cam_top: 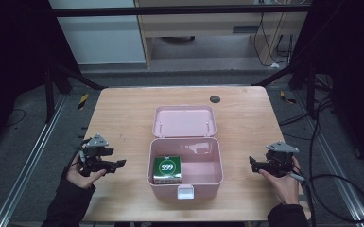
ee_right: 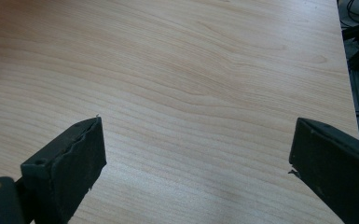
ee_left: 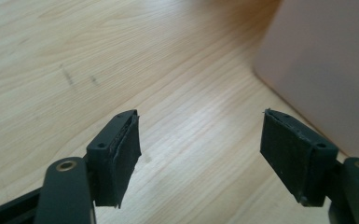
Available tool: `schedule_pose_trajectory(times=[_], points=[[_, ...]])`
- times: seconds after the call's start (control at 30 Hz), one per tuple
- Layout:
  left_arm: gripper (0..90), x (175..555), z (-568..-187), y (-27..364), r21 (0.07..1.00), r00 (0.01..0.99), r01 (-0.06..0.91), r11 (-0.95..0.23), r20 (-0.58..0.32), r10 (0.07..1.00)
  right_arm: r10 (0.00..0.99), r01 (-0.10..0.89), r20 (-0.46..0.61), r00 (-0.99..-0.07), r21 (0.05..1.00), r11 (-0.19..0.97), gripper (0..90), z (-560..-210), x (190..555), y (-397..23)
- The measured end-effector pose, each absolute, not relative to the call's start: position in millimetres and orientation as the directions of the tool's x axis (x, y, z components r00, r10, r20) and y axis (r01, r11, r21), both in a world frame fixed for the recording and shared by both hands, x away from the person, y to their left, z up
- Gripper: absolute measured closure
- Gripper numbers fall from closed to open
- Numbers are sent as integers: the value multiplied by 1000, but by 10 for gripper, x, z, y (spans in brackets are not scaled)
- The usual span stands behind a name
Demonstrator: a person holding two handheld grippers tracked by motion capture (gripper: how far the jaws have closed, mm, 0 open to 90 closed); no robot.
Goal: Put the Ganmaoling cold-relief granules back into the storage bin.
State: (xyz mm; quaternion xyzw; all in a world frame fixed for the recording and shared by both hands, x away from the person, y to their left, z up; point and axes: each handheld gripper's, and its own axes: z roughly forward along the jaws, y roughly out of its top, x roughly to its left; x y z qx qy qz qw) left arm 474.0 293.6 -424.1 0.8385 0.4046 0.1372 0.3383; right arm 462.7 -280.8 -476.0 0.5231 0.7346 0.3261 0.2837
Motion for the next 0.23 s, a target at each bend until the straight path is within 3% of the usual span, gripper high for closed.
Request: schedule_pose_trajectory(times=[0.23], points=[[248, 4792, -4486, 3095, 664, 495, 656, -359, -19, 869, 953, 593, -77, -292, 768, 243, 40, -4792, 4622, -2811]])
